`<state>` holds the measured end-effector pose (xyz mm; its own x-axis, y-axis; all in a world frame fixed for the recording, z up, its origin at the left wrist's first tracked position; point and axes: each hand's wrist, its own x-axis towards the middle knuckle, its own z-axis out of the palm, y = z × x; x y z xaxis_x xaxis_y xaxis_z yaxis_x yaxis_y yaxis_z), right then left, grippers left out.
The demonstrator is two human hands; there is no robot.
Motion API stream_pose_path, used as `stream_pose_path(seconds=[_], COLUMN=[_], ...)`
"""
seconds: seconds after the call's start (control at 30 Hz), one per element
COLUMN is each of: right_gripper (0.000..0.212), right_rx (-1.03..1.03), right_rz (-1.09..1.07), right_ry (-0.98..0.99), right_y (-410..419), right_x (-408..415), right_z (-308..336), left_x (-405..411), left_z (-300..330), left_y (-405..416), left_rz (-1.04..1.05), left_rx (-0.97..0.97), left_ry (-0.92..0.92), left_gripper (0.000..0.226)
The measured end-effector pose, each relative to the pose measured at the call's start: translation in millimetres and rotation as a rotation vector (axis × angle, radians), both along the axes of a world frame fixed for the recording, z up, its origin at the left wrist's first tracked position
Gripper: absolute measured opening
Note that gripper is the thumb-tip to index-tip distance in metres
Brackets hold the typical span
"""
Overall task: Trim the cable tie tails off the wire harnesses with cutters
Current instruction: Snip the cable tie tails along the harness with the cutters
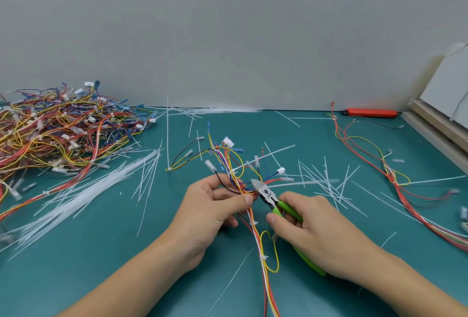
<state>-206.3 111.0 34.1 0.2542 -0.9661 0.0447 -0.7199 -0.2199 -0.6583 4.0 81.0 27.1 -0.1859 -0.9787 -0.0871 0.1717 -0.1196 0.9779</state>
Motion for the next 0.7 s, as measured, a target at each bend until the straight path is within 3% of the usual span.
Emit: stream_pose_path(seconds=[0.27, 0.5, 0.7], right_gripper=[0.041, 0.057, 0.057], right_rx=[0.018, 0.035, 0.049], right_rz=[-0.056, -0.151, -0.170], right_ry=[-0.081, -0.029, -0.022], right_y=[3.7, 7.0, 8.9], right_x=[3.6, 9.1, 11.0], right_z=[1.9, 2.3, 4.6], left_x=[0.5, 0.7, 0.5], left_z=[-2.2, -3.7, -3.9], left_y=[-1.1, -1.8, -2.1], left_rz=[-0.009, -0.013, -0.020], left_rx=[-0.011, -0.016, -0.023], left_ry=[0.003, -0.003, -0.013], left_gripper=[0.018, 0.018, 0.020])
